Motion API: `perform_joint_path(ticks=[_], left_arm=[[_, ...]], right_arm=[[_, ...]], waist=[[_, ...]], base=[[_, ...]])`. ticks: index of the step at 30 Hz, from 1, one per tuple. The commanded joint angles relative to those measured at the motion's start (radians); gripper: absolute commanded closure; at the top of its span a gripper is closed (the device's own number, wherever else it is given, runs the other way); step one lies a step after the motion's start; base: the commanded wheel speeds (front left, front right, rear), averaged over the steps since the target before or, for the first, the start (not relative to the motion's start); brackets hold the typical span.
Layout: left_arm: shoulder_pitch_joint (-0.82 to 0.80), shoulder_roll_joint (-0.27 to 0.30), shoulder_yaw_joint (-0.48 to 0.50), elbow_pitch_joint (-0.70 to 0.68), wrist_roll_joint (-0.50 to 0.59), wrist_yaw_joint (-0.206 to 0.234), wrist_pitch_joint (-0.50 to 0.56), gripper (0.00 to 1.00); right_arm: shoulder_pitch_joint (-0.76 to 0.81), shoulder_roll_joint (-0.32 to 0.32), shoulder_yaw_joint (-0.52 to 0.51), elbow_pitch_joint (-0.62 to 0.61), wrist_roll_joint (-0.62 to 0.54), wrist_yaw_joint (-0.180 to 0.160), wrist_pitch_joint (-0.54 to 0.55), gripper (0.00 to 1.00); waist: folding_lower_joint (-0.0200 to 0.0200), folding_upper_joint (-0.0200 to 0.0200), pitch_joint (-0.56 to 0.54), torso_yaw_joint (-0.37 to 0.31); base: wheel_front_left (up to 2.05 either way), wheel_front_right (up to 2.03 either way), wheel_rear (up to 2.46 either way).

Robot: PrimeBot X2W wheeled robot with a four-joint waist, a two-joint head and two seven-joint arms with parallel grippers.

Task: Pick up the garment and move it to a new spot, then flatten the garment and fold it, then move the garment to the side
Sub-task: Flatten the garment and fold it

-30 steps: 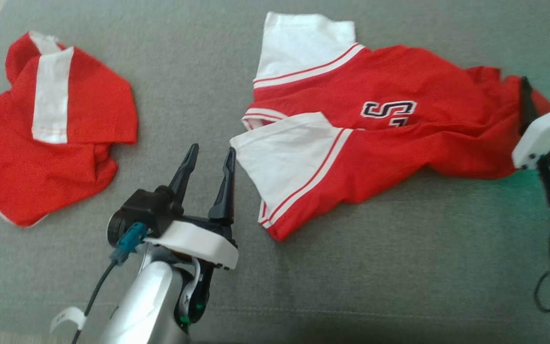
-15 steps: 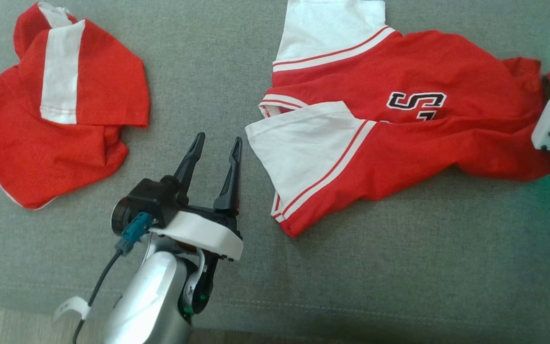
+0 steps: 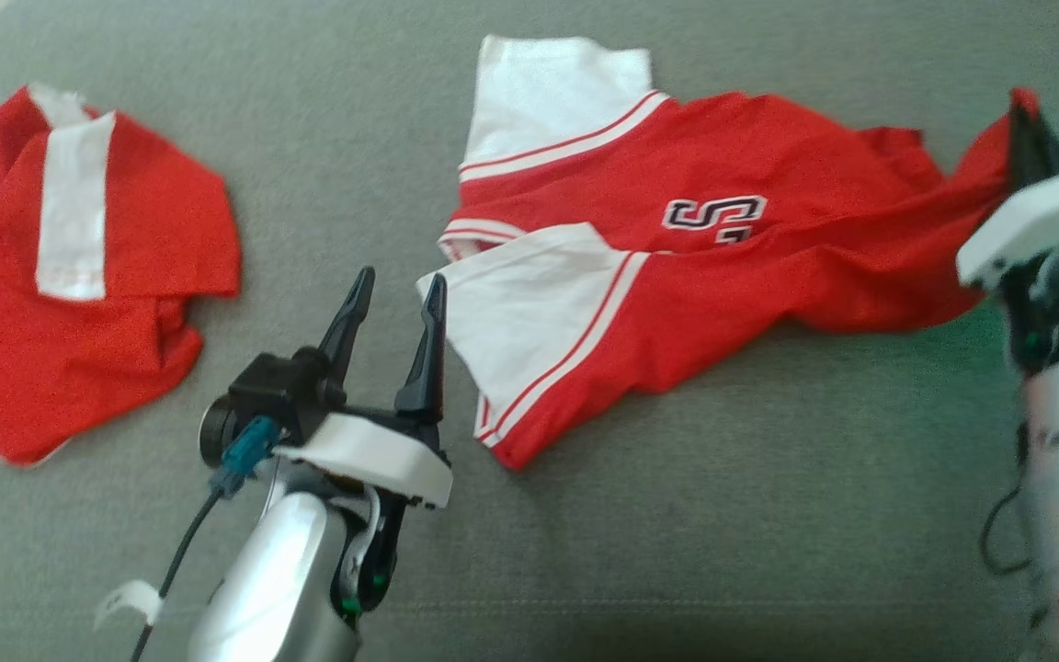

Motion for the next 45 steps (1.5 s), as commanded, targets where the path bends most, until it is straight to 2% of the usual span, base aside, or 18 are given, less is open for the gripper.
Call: perform_joint_path(ticks=[1, 4, 10, 13, 17, 18, 19, 22, 28, 31, 35, 41, 45], left_arm=[[0.002, 0.007, 0.038, -0.027, 0.008, -0.003, -0.009, 0.0], [0.028, 0.007, 0.057, -0.023, 0.014, -0.005, -0.009, 0.0], [0.069, 0.007, 0.076, -0.018, 0.017, -0.01, -0.009, 0.0], [0.082, 0.007, 0.083, -0.019, 0.019, -0.012, -0.009, 0.0], [0.087, 0.007, 0.086, -0.02, 0.021, -0.014, -0.009, 0.0], [0.088, 0.007, 0.085, -0.021, 0.022, -0.015, -0.009, 0.0], [0.088, 0.007, 0.085, -0.021, 0.022, -0.015, -0.009, 0.0], [0.086, 0.007, 0.083, -0.019, 0.022, -0.017, -0.009, 0.0], [0.084, 0.007, 0.077, -0.012, 0.019, -0.02, -0.009, 0.0], [0.082, 0.007, 0.072, -0.011, 0.013, -0.021, -0.009, 0.0], [0.08, 0.007, 0.059, -0.004, -0.009, -0.021, -0.009, 0.0], [0.043, 0.007, 0.01, 0.049, -0.04, -0.049, -0.009, 0.0], [-0.027, 0.007, -0.026, 0.141, -0.018, -0.063, -0.009, 0.0]], right_arm=[[0.039, 0.022, 0.018, -0.068, 0.056, -0.001, -0.025, 1.0], [0.164, 0.043, 0.025, -0.197, 0.183, -0.001, -0.051, 1.0], [0.39, 0.054, 0.019, -0.379, 0.303, -0.001, -0.038, 1.0], [0.479, 0.064, -0.027, -0.418, 0.326, -0.001, -0.02, 1.0], [0.558, 0.081, -0.079, -0.421, 0.29, -0.001, 0.004, 1.0], [0.573, 0.085, -0.097, -0.411, 0.268, -0.001, 0.015, 0.7], [0.583, 0.09, -0.115, -0.398, 0.241, -0.001, 0.029, 0.0], [0.582, 0.104, -0.119, -0.412, 0.19, -0.001, 0.018, 0.0], [0.563, 0.117, -0.071, -0.502, 0.13, -0.001, -0.123, 0.0], [0.571, 0.122, -0.012, -0.534, 0.148, -0.001, -0.198, 0.0], [0.593, 0.124, 0.075, -0.527, 0.194, -0.001, -0.236, 0.0], [0.582, 0.124, 0.115, -0.509, 0.21, -0.001, -0.26, 0.0], [0.568, 0.125, 0.124, -0.507, 0.215, -0.001, -0.27, 0.0]], waist=[[0.0, 0.0, -0.04, -0.039], [0.0, 0.0, -0.077, -0.08], [0.0, 0.0, -0.121, -0.129], [0.0, 0.0, -0.133, -0.144], [0.0, 0.0, -0.138, -0.153], [0.0, 0.0, -0.139, -0.154], [0.0, 0.0, -0.139, -0.155], [0.0, 0.0, -0.14, -0.153], [0.0, 0.0, -0.145, -0.142], [0.0, 0.0, -0.147, -0.131], [0.0, 0.0, -0.147, -0.125], [0.0, 0.0, -0.129, -0.143], [0.0, 0.0, -0.104, -0.167]], base=[[0.0, 0.0, 0.0], [0.0, 0.0, 0.0], [0.0, 0.0, 0.0], [0.0, 0.0, 0.0], [0.0, 0.0, 0.0], [0.0, 0.0, 0.0], [0.0, 0.0, 0.0], [0.0, 0.0, 0.0], [0.0, 0.0, 0.0], [0.0, 0.0, 0.0], [0.0, 0.0, 0.0], [0.0, 0.0, 0.0], [0.0, 0.0, 0.0]])
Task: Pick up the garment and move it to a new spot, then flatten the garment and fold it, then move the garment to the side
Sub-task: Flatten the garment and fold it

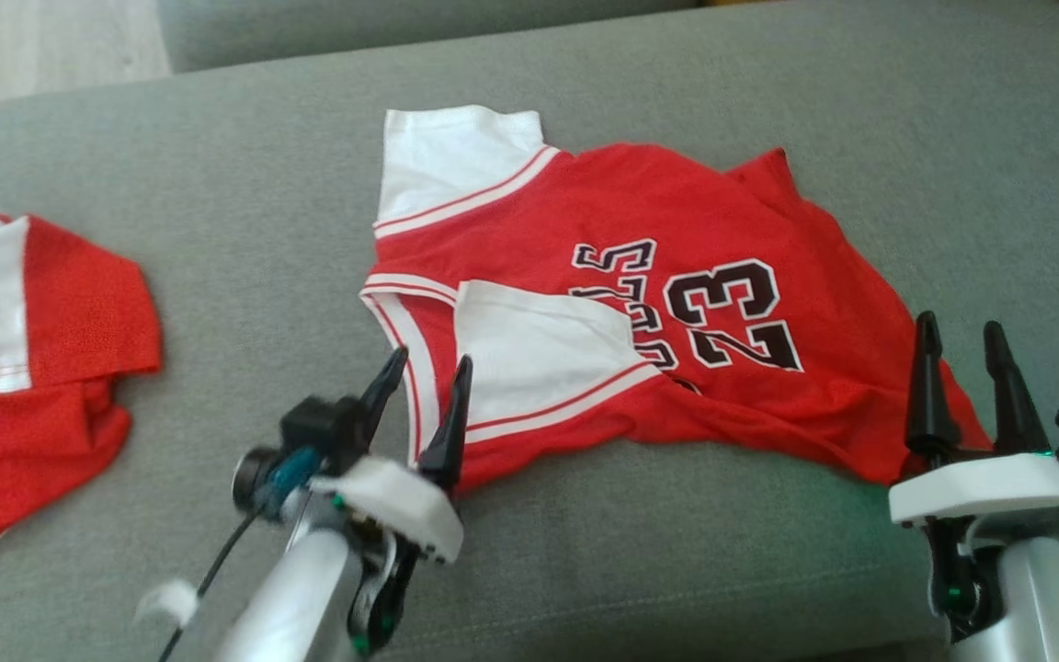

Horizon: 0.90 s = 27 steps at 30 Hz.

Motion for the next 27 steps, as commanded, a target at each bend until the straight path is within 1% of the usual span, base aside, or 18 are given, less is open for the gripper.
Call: perform_joint_path(ticks=[1, 5, 10, 14, 17, 21, 27], left_arm=[[-0.075, 0.006, 0.021, -0.01, 0.016, -0.003, -0.009, 0.0], [-0.181, 0.015, -0.003, 0.099, 0.088, 0.002, -0.009, 0.0], [-0.291, 0.036, -0.029, 0.234, 0.162, 0.018, -0.009, 0.0], [-0.359, 0.047, -0.047, 0.342, 0.197, 0.031, -0.009, 0.0], [-0.395, 0.048, -0.046, 0.381, 0.203, 0.034, -0.009, 0.0], [-0.423, 0.052, -0.053, 0.399, 0.216, 0.032, -0.009, 0.0], [-0.439, 0.054, -0.067, 0.437, 0.225, 0.018, -0.009, 0.0]], right_arm=[[-0.042, -0.007, 0.031, -0.029, 0.006, -0.001, -0.016, 0.0], [-0.056, -0.007, 0.048, -0.024, 0.014, -0.001, -0.024, 0.0], [-0.072, -0.007, 0.056, -0.009, 0.023, -0.001, -0.036, 0.0], [-0.081, -0.007, 0.062, 0.006, 0.027, -0.001, -0.045, 0.0], [-0.089, -0.007, 0.063, 0.015, 0.032, -0.001, -0.052, 0.0], [-0.096, -0.007, 0.067, 0.03, 0.037, -0.001, -0.061, 0.0], [-0.104, -0.007, 0.065, 0.047, 0.039, -0.001, -0.069, 0.0]], waist=[[0.0, 0.0, 0.018, -0.016], [0.0, 0.0, 0.053, -0.046], [0.0, 0.0, 0.086, -0.074], [0.0, 0.0, 0.099, -0.088], [0.0, 0.0, 0.106, -0.097], [0.0, 0.0, 0.114, -0.105], [0.0, 0.0, 0.119, -0.114]], base=[[0.0, 0.0, 0.0], [0.0, 0.0, 0.0], [0.0, 0.0, 0.0], [0.0, 0.0, 0.0], [0.0, 0.0, 0.0], [0.0, 0.0, 0.0], [0.0, 0.0, 0.0]])
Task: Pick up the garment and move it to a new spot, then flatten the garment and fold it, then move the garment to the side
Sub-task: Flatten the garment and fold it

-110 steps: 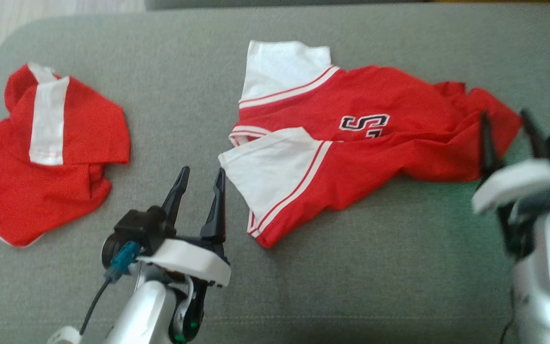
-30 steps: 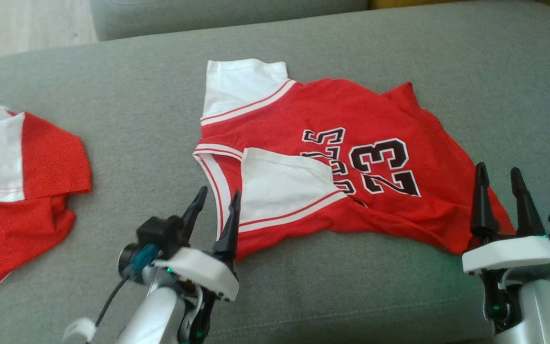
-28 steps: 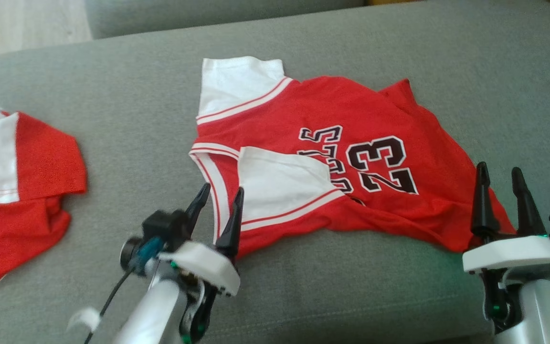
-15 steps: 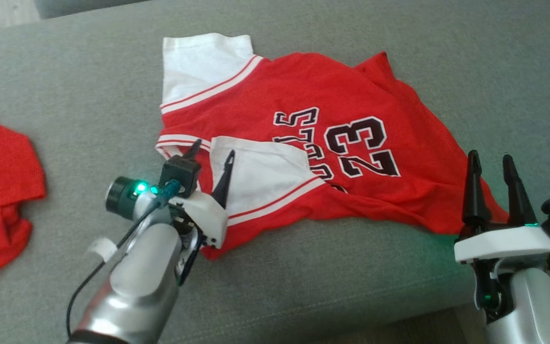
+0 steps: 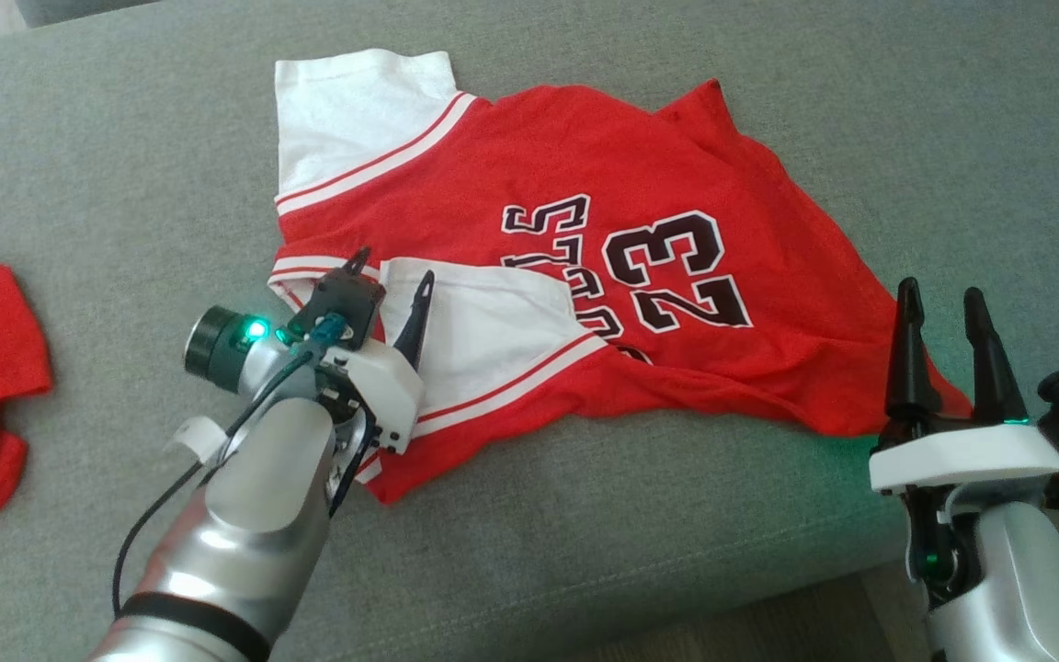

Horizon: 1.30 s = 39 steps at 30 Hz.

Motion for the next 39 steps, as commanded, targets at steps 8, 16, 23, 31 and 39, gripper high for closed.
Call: perform_joint_path(ticks=[8, 16, 23, 31, 39], left_arm=[[-0.054, 0.018, 0.008, 0.02, 0.002, -0.023, -0.009, 1.0], [-0.033, 0.026, 0.042, -0.072, -0.021, -0.015, -0.009, 1.0], [0.134, 0.078, 0.122, -0.352, -0.05, 0.011, -0.009, 1.0], [0.347, 0.101, 0.126, -0.609, -0.038, 0.004, -0.009, 1.0], [0.417, 0.099, 0.129, -0.662, -0.036, 0.004, -0.009, 1.0]], right_arm=[[-0.035, -0.007, 0.015, -0.009, 0.004, -0.001, -0.017, 0.0], [-0.03, -0.007, -0.006, 0.017, -0.016, -0.001, -0.016, 0.0], [-0.005, -0.007, -0.066, 0.09, -0.039, -0.001, 0.039, 0.0], [0.046, -0.007, -0.17, 0.225, 0.006, -0.001, 0.066, 0.0], [-0.002, -0.007, -0.219, 0.395, 0.034, -0.001, 0.052, 0.0]], waist=[[0.0, 0.0, 0.001, -0.002], [0.0, 0.0, -0.015, 0.015], [0.0, 0.0, -0.061, 0.031], [0.0, 0.0, -0.099, 0.074], [0.0, 0.0, -0.115, 0.075]], base=[[0.0, 0.0, 0.0], [0.0, 0.0, 0.0], [0.0, 0.0, 0.0], [0.0, 0.0, 0.0], [0.0, 0.0, 0.0]])
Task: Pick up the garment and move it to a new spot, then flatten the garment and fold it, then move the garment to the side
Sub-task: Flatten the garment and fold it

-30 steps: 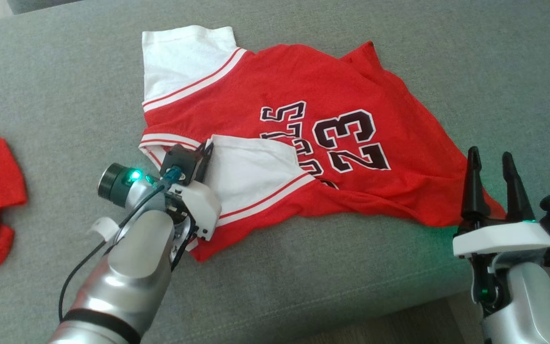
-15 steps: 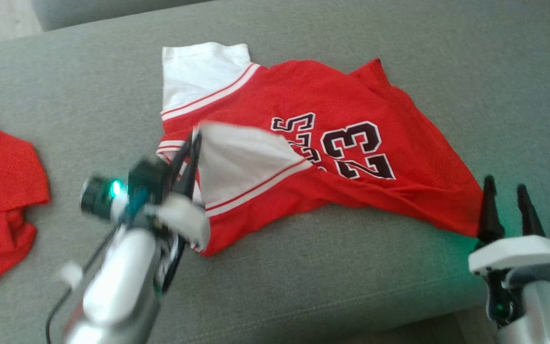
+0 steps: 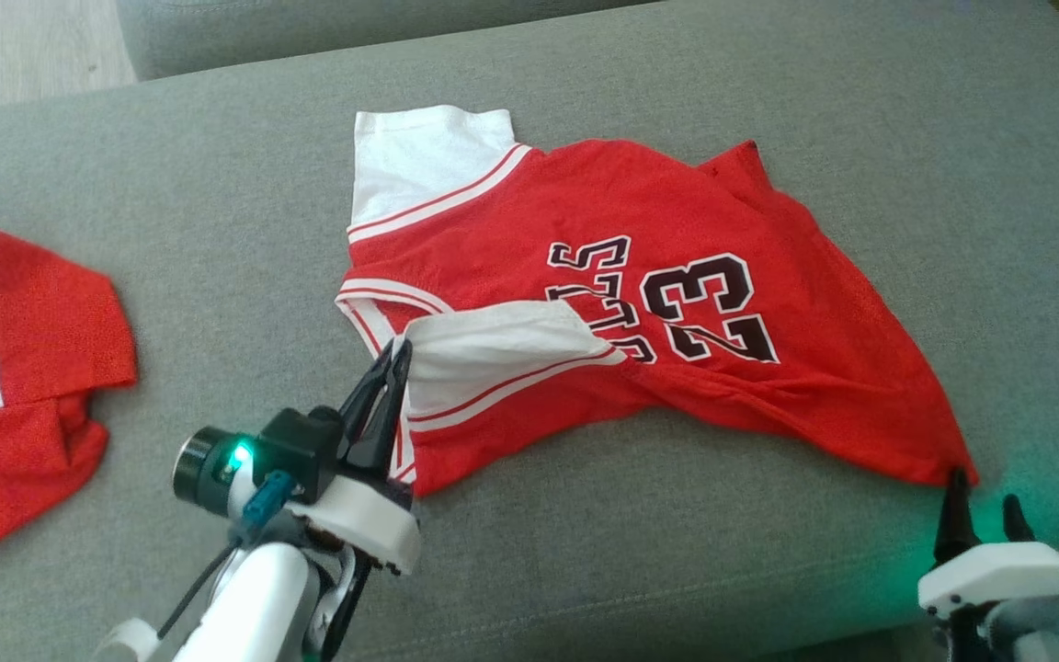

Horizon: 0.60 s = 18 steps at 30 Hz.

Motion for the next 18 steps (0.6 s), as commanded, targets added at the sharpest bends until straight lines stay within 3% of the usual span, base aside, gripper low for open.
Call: perform_joint_path(ticks=[1, 12, 13, 14, 15, 16, 18], left_arm=[[-0.018, 0.015, 0.034, -0.04, 0.008, -0.004, -0.009, 1.0], [-0.012, 0.01, 0.04, -0.04, 0.012, -0.007, -0.009, 1.0], [-0.013, 0.009, 0.041, -0.04, 0.012, -0.007, -0.009, 1.0], [-0.014, 0.008, 0.043, -0.041, 0.012, -0.007, -0.009, 1.0], [-0.016, 0.007, 0.045, -0.041, 0.012, -0.007, -0.009, 1.0], [-0.019, 0.007, 0.047, -0.043, 0.013, -0.007, -0.009, 1.0], [-0.023, 0.007, 0.051, -0.044, 0.013, -0.007, -0.009, 1.0]], right_arm=[[-0.054, -0.008, 0.032, 0.006, 0.012, -0.001, -0.022, 0.0], [-0.099, -0.008, 0.083, 0.098, 0.059, -0.001, -0.049, 0.0], [-0.103, -0.008, 0.092, 0.103, 0.068, -0.001, -0.046, 0.08], [-0.106, -0.008, 0.101, 0.106, 0.08, -0.001, -0.042, 0.5], [-0.109, -0.008, 0.108, 0.108, 0.088, -0.001, -0.04, 0.67], [-0.113, -0.008, 0.116, 0.107, 0.089, -0.001, -0.04, 1.0], [-0.118, -0.008, 0.13, 0.095, 0.087, -0.001, -0.045, 1.0]], waist=[[0.0, 0.0, -0.003, -0.001], [0.0, 0.0, -0.007, 0.001], [0.0, 0.0, -0.006, 0.001], [0.0, 0.0, -0.005, 0.002], [0.0, 0.0, -0.004, 0.002], [0.0, 0.0, -0.003, 0.003], [0.0, 0.0, -0.002, 0.005]], base=[[0.0, 0.0, 0.0], [0.0, 0.0, 0.0], [0.0, 0.0, 0.0], [0.0, 0.0, 0.0], [0.0, 0.0, 0.0], [0.0, 0.0, 0.0], [0.0, 0.0, 0.0]])
